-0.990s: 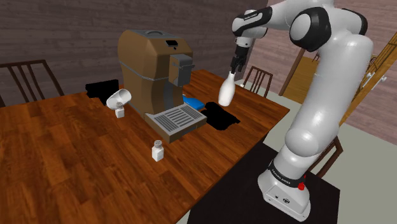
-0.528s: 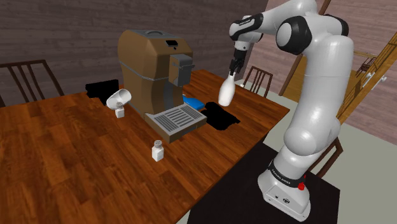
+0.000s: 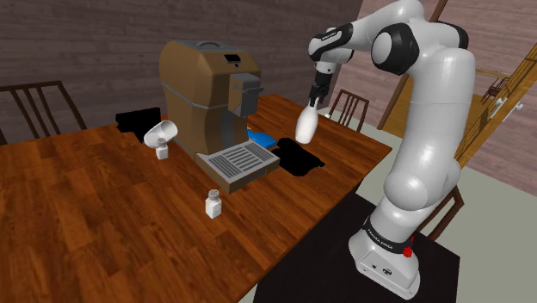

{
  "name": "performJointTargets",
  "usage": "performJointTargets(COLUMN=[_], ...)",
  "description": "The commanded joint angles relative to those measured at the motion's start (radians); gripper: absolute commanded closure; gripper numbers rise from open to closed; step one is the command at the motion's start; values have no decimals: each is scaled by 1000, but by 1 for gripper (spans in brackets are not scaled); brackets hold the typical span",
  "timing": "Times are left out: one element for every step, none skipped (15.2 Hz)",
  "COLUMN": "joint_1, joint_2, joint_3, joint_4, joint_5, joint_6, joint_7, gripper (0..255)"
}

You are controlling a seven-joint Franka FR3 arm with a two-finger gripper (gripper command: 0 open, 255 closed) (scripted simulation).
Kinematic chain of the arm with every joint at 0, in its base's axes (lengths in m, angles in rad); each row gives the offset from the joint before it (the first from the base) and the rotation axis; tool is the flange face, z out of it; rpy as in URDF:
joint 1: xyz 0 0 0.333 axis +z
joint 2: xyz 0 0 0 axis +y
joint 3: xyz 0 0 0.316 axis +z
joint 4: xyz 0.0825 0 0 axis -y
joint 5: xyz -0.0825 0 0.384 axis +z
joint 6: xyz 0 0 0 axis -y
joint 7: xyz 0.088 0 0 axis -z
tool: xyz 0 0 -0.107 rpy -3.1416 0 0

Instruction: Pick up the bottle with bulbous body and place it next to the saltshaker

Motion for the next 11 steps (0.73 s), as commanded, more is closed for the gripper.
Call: performJointTargets(joint_1=[0, 0, 0, 0, 0, 0, 0, 0, 0, 0, 0], joint_2=[0, 0, 0, 0, 0, 0, 0, 0, 0, 0, 0], joint_3=[0, 0, 0, 0, 0, 0, 0, 0, 0, 0, 0], joint_4=[-1, -1, -1, -1, -1, -1, -1, -1, -1, -1, 0], joint_5=[0, 0, 0, 0, 0, 0, 0, 0, 0, 0, 0], joint_6=[1, 1, 1, 1, 1, 1, 1, 1, 1, 1, 1], joint_7=[0, 0, 0, 0, 0, 0, 0, 0, 0, 0, 0], gripper=[0, 0, 0, 255, 255, 255, 255, 255, 255, 255, 255])
